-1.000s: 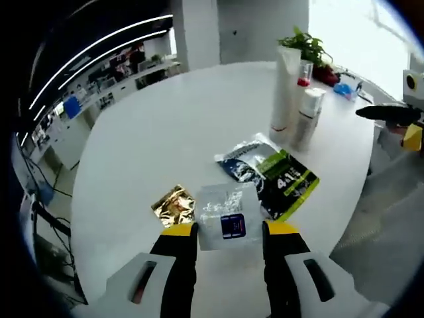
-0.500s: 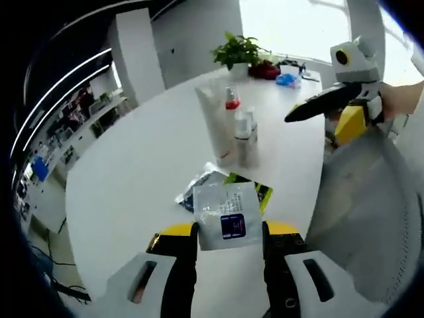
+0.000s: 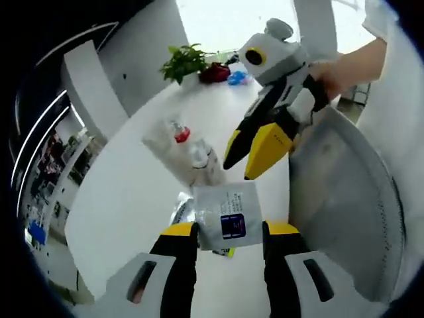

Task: Arrange the skincare products in the storage area until every visible bottle or jar stands upright without overlapping.

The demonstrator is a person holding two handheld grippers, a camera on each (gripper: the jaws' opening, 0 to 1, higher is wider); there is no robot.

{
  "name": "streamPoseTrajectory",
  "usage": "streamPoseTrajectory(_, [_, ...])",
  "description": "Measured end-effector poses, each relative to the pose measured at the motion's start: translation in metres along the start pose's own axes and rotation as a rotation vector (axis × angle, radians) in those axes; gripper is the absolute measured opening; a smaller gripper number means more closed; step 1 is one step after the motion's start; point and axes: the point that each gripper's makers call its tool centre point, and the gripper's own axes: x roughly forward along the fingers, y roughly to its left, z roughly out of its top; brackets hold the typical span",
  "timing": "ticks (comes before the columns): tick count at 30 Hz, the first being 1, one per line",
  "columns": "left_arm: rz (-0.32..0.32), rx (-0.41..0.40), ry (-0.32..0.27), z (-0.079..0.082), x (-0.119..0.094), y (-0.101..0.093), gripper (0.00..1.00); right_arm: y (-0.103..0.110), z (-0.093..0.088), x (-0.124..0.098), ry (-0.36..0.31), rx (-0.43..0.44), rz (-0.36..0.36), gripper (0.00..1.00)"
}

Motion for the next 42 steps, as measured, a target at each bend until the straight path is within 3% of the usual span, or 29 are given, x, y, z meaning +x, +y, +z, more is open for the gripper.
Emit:
streamPoseTrajectory(8, [-0.032,0.072,0.009,0.009,0.000,-0.011,0.36,0.002,0.007,0.002,-0.036,0.099,0.056,0.22])
streamPoseTrajectory(16, [-0.054,0.075,-0.012,0.018,-0.001,-0.014,0.36,0.005,0.003,0.006,-0.023,0.133,0.086,0.15])
streamPoseTrajectory(24, [-0.063,0.076,-0.015,0.017,0.000,-0.016,0.36,0.010,0.003,0.008,-0.034,0.158,0.109,0.04])
streamPoseTrajectory(32, [-0.054,0.066,-0.029,0.017,0.000,-0.015,0.37,0.008,0.004,0.006,-0.063,0.192,0.092,0.01])
streamPoseTrajectory(35, [-0.039,0.035,-0.052,0.019,0.000,-0.011,0.37,0.006,0.007,0.003,-0.089,0.203,0.073,0.01])
streamPoseTrajectory(38, [-0.039,-0.072,-0.091,0.020,0.000,-0.009,0.48,0.005,0.012,-0.001,-0.139,0.241,0.057,0.01])
streamPoseTrajectory(42, [-0.036,-0.258,-0.173,0.023,-0.004,-0.005,0.51,0.003,0.016,-0.008,-0.193,0.293,0.052,0.01])
